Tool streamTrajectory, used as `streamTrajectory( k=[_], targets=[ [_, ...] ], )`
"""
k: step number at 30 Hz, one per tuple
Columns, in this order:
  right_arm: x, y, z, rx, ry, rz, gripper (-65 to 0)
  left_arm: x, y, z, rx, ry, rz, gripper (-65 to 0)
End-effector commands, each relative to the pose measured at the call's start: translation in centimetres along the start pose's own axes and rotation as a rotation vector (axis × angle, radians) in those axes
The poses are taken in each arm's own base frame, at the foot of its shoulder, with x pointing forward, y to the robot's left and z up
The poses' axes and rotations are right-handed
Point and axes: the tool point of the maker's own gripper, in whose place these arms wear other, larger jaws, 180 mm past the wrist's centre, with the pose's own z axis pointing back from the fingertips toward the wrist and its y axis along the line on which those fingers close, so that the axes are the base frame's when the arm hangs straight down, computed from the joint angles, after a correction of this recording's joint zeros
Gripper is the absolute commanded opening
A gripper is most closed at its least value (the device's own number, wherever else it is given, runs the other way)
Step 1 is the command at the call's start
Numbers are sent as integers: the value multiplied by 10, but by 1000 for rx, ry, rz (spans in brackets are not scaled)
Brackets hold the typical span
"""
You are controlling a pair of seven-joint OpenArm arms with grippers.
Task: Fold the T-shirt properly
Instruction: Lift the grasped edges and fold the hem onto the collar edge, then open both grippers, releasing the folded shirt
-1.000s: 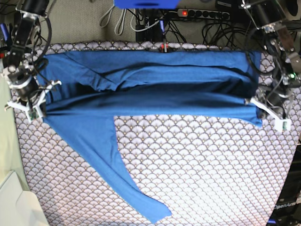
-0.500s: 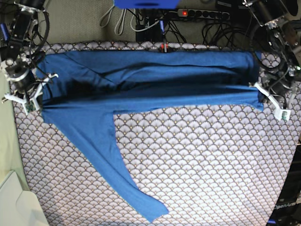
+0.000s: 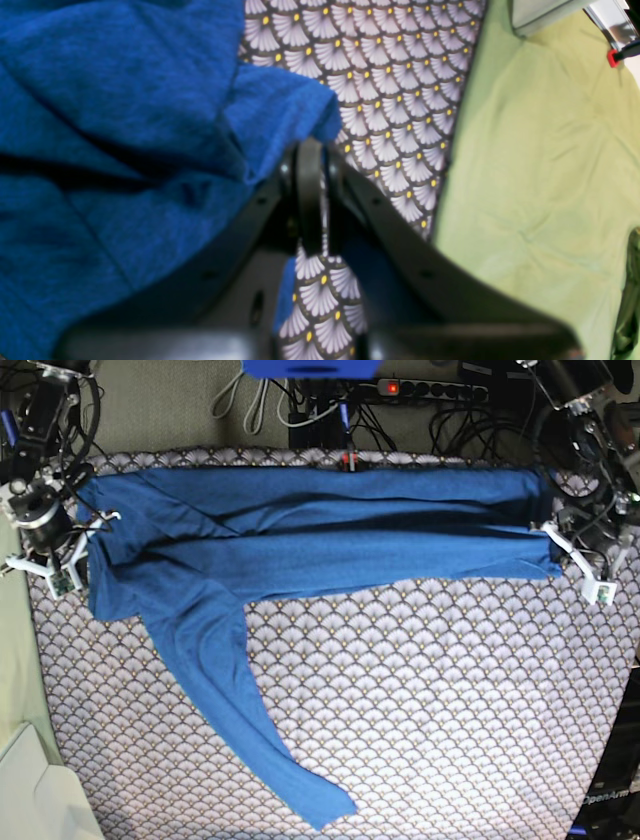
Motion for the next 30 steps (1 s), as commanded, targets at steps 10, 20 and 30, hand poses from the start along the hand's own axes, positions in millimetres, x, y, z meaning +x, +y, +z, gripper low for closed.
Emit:
streamTrajectory(
  k=[10, 20, 30],
  targets=[
    [4, 1, 4, -8, -22, -9, -650, 5, 2, 3, 6, -19, -10, -641],
    [4, 0, 4, -10, -20, -6, -650, -10, -18, -15, -59, 50, -31, -502],
    [10, -4, 3, -21, -34, -2, -650, -11, -14, -13, -51, 51, -40, -159]
  ],
)
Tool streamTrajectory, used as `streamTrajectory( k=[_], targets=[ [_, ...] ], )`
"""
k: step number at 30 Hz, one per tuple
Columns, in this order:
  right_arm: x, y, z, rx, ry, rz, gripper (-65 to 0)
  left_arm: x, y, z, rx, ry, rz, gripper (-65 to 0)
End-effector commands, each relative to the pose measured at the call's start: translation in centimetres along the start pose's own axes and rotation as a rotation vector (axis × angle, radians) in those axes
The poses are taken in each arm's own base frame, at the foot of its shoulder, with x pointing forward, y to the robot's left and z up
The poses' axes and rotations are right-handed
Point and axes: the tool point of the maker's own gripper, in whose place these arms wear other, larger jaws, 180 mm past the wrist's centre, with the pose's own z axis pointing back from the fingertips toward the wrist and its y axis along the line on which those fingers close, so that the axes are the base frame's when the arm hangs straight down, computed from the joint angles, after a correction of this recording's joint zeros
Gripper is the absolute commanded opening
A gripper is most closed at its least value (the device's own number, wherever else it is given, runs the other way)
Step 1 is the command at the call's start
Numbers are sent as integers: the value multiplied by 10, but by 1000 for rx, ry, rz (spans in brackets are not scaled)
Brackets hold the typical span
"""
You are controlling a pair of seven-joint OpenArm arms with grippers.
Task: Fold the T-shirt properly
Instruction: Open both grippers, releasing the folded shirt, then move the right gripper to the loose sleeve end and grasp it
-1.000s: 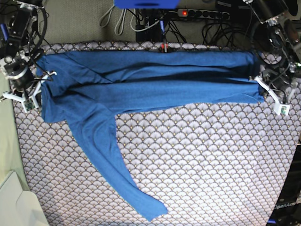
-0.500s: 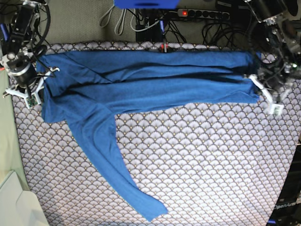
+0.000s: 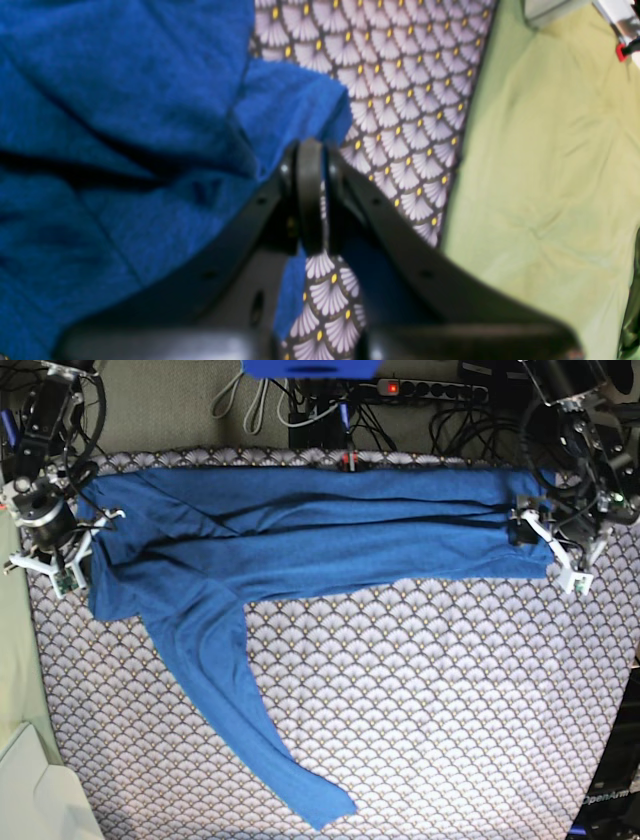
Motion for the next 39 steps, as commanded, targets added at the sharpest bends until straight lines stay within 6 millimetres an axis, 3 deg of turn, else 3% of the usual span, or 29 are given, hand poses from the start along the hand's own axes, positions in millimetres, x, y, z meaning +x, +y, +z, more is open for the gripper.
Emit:
streamTrajectory(
  k=[1, 5, 11, 14, 19, 22, 35, 39],
  targets=[
    [12, -10, 3, -25, -42, 12, -650, 14, 10, 8, 22, -38, -22, -152],
    [23, -20, -2, -50, -43, 10, -650, 16, 12, 10, 27, -47, -15, -145],
    [47, -40, -15, -91, -6, 8, -648, 28, 40, 24, 88, -112, 63, -145],
    [62, -43, -23, -88, 1, 37, -576, 32, 53, 31, 117, -139, 97, -145],
    [85, -27, -53, -4, 0, 92, -394, 31, 63, 37, 140, -153, 125, -142],
    [97, -22, -72, 33, -4, 88, -327, 30, 63, 37, 139, -149, 122, -142],
    [166, 8, -154, 227, -27, -21, -313, 28, 68, 39, 158, -145, 124, -144],
    [169, 17, -169, 280, -52, -77, -313, 27, 70, 41, 163, -139, 121, -143]
  ],
)
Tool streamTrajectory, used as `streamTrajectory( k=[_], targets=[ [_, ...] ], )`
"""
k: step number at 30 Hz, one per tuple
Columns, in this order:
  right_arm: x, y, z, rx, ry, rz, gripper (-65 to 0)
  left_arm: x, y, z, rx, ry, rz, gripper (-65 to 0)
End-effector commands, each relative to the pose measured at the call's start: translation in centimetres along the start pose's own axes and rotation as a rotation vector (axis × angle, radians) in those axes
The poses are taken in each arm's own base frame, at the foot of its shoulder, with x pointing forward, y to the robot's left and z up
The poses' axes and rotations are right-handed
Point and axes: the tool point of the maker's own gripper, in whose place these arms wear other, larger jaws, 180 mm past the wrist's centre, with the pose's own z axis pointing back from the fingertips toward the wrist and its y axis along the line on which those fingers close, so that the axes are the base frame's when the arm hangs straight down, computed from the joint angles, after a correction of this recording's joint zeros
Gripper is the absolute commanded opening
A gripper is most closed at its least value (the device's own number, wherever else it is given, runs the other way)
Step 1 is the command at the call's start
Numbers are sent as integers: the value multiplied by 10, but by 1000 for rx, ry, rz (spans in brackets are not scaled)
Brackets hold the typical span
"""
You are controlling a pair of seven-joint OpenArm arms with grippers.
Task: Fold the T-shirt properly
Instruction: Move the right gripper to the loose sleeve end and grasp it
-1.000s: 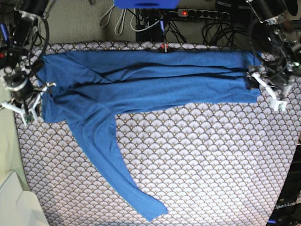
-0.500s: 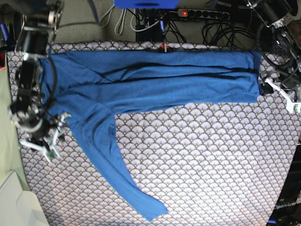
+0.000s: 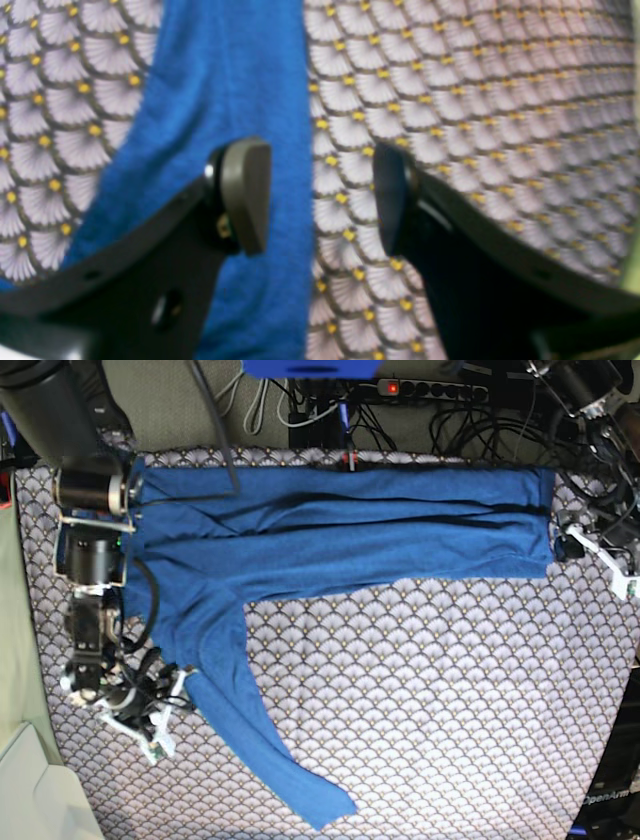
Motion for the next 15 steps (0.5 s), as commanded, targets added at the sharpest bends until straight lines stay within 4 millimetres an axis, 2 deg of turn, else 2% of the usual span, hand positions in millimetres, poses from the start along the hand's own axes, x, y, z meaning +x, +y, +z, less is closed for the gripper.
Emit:
streamTrajectory(
  k=[1, 6, 8, 15],
  targets=[
    [23, -12, 4, -15, -67, -3, -313, 14, 9, 7, 22, -39, -16, -143],
    [16, -4, -13, 29, -115, -83, -311, 14, 23, 13, 54, -57, 30, -143],
    [20, -10, -18, 3, -141, -123, -310, 14, 23, 14, 56, -61, 32, -143],
    [31, -12, -21, 4, -183, -149, -313, 14, 23, 14, 55, -60, 31, -143]
  ],
)
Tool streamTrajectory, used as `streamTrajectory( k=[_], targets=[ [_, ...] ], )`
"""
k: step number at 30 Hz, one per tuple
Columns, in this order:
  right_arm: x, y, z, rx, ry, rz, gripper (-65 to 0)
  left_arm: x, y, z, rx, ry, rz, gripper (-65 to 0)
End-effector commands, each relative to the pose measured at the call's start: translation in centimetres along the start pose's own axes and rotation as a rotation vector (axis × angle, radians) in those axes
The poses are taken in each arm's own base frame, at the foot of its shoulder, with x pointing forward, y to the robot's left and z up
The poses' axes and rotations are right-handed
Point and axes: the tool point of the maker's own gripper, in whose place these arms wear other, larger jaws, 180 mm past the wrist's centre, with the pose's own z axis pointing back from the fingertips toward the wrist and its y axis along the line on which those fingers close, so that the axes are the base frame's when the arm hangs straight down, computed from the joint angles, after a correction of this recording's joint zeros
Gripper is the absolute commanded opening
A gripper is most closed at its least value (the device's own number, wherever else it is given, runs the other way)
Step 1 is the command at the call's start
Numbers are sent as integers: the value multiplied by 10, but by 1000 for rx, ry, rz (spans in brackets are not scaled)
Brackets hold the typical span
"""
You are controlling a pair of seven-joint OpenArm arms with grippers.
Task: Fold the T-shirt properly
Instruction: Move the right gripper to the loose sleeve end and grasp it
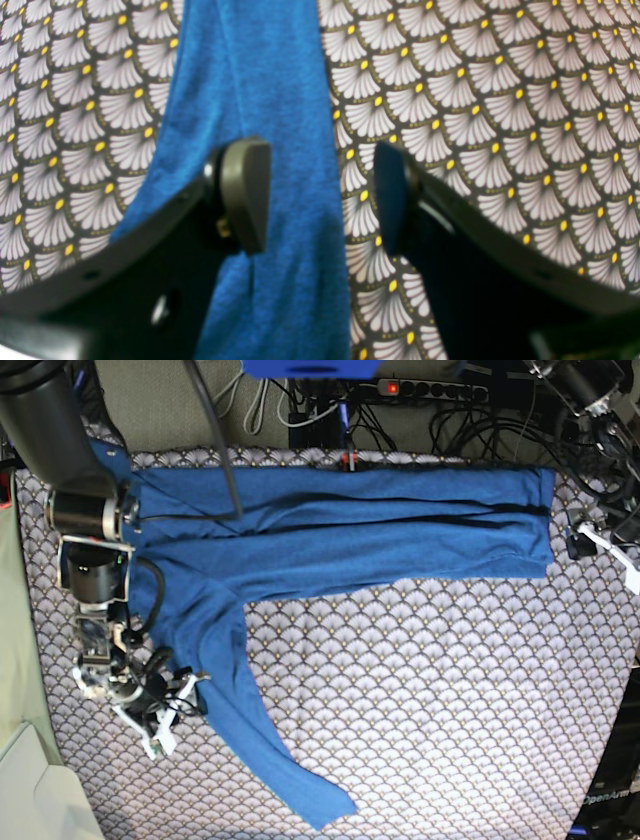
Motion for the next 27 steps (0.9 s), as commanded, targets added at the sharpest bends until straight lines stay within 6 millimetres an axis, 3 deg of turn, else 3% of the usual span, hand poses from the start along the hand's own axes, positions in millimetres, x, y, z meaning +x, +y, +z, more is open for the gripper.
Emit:
streamTrajectory(
  k=[1, 7, 13, 21, 27],
  targets=[
    [39, -5, 2, -13, -90, 3, -313, 15, 5, 6, 12, -43, -15, -143],
    [43, 1, -1, -4, -109, -1, -313, 13, 5, 6, 12, -36, -18, -143],
    [48, -16, 0, -104, -141, -30, -313, 13, 5, 6, 12, -37, -19, -143],
    [19, -5, -13, -92, -113, -93, -313, 13, 3, 6, 6, -41, -11, -143],
    [11, -1, -16, -88, -115, -111, -314, 13, 2, 5, 4, -40, -14, -143]
  ],
)
